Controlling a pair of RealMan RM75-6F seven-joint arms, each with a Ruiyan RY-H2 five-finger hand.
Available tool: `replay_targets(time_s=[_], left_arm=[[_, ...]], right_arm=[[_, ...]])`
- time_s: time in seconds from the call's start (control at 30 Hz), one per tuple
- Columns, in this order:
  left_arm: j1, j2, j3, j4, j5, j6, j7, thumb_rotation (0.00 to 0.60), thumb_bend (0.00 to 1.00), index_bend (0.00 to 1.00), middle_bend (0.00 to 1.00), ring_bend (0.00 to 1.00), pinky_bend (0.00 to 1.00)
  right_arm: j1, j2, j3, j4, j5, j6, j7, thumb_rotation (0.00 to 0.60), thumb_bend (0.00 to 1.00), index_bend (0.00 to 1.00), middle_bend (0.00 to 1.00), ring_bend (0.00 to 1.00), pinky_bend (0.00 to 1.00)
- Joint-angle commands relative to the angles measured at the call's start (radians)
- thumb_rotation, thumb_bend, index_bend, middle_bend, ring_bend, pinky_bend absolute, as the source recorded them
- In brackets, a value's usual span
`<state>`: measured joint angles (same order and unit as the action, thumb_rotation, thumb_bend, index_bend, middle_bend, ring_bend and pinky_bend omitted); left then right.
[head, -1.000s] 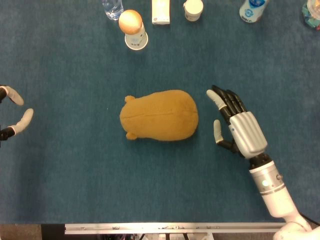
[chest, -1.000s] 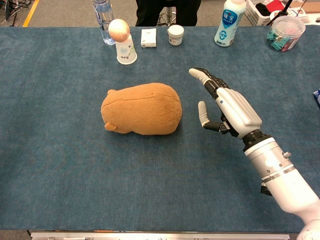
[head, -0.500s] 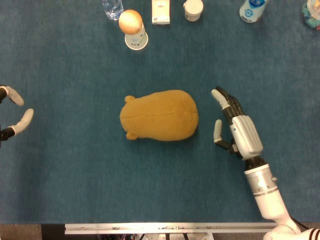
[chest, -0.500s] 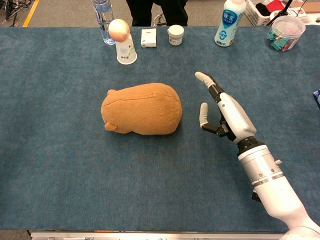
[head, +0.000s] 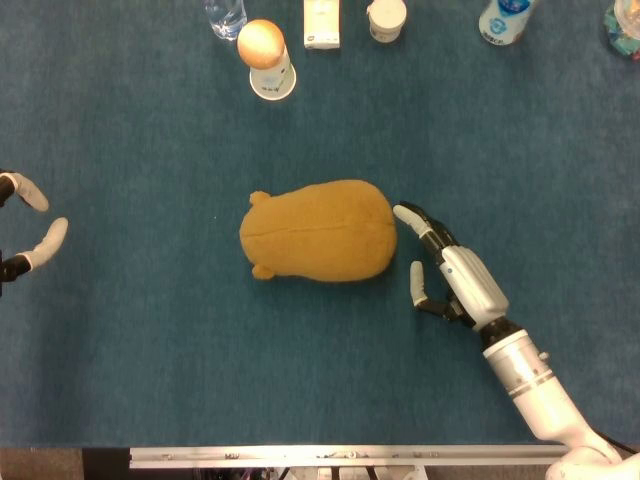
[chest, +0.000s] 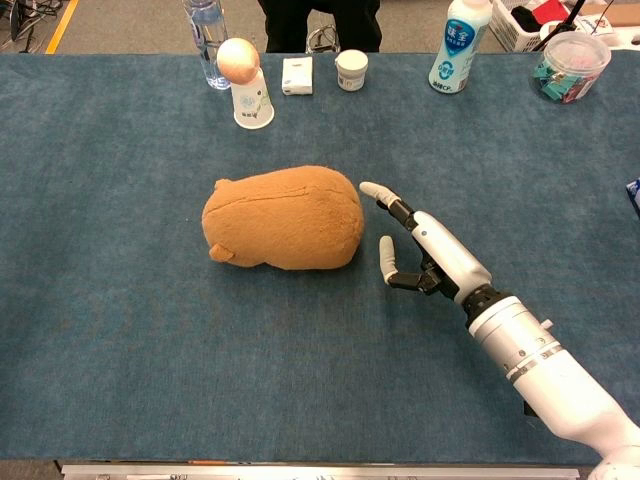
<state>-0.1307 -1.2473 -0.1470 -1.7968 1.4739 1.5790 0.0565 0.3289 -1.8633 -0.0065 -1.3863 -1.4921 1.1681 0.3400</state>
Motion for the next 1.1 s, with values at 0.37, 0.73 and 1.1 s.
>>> replay_targets(time_s=[0.37, 0.73, 1.1], left_arm=[[0.001, 0.001, 0.0, -0.002, 0.002, 0.002, 0.001, 0.6, 0.2, 0.58, 0.58, 0.39, 0.5], [0.002, 0.002, -0.002, -0.002, 0.0, 0.003, 0.0, 0.6, 0.2, 0.58, 0.58, 0.39, 0.5], [0.002, 0.001, -0.005, -0.001, -0.006, 0.004, 0.001, 0.6, 0.2, 0.58, 0.58, 0.4, 0.5]], right_arm=[[0.043, 0.057, -0.012, -0.053, -0.007, -0.089, 0.125, 0.6, 0.74, 0.0, 0.0, 0.0, 0.0], [0.008, 0.035, -0.024, -0.029, -0.108, 0.067, 0.087, 0.6, 0.74, 0.0, 0.0, 0.0, 0.0], [-0.024, -0.029, -0.01, 0.056, -0.16, 0.202, 0.096, 0.6, 0.74, 0.0, 0.0, 0.0, 0.0]])
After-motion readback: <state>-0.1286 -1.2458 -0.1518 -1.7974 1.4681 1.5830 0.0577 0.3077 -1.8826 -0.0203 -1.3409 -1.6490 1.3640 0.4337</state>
